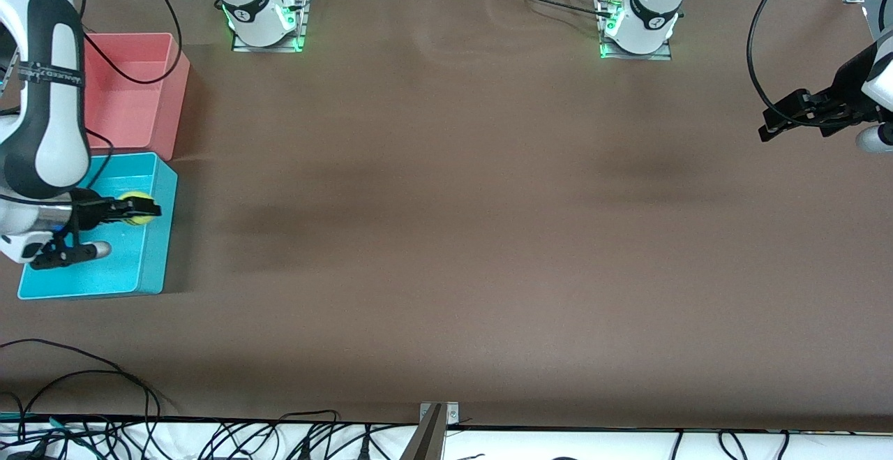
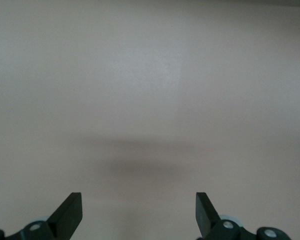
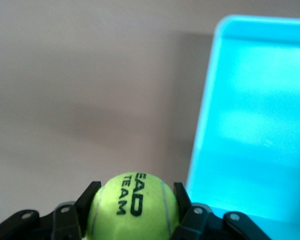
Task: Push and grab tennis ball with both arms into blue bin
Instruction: 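Carry the ball with the right gripper over the blue bin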
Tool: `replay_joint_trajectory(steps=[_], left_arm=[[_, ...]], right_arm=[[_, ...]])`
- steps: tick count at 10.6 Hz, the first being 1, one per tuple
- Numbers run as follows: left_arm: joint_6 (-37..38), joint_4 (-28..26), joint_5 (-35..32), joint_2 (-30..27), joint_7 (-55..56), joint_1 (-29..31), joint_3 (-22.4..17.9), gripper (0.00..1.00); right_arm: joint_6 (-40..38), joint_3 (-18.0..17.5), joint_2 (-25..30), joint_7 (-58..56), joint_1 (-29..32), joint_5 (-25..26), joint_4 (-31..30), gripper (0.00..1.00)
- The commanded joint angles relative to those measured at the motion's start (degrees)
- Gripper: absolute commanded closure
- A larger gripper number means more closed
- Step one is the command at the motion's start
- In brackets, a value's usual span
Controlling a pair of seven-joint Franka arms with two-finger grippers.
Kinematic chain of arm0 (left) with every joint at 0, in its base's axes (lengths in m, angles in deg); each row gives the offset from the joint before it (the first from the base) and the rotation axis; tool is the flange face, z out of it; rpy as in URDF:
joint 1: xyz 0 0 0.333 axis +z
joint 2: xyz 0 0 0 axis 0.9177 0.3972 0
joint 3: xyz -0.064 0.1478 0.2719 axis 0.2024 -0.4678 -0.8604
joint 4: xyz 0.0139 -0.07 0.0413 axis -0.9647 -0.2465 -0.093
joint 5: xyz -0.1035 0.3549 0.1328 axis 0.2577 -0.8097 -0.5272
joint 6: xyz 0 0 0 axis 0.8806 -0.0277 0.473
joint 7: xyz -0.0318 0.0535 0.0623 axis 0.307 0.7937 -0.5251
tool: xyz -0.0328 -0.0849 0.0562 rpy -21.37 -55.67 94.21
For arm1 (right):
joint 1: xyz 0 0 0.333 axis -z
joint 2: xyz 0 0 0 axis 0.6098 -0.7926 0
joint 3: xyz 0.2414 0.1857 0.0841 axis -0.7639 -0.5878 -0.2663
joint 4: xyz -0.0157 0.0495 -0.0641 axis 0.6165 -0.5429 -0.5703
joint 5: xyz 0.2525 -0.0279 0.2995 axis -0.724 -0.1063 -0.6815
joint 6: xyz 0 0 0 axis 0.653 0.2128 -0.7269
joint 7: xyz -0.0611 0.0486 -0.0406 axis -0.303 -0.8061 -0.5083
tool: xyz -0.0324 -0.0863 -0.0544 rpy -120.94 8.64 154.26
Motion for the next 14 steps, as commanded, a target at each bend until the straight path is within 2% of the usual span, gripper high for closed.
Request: replay_joint_trajectory(steps=[1, 4, 6, 14], left_arm=[[2.8, -0.7, 0.2, -0.1, 0.6, 0.7, -0.3, 0.0], [3.5, -0.4, 0.1, 0.4, 0.6, 0.6, -0.5, 0.0], [3.6, -0.4, 0.2, 0.3, 0.5, 0.7, -0.5, 0.0], [3.5, -0.1, 0.1, 0.4, 0.4, 0.6, -0.4, 0.0]], right_arm=[[5.1, 5.5, 2.9, -8.9, -0.7, 1.7, -7.2, 1.0], [14.9, 8.8, 3.9, -16.1, -0.6, 1.6, -15.9, 1.0], [20.0, 9.0, 3.1, -18.6, 0.2, 1.5, -18.9, 1.0], [30.8, 8.3, -3.8, -19.5, 3.2, -0.1, -18.5, 1.0]])
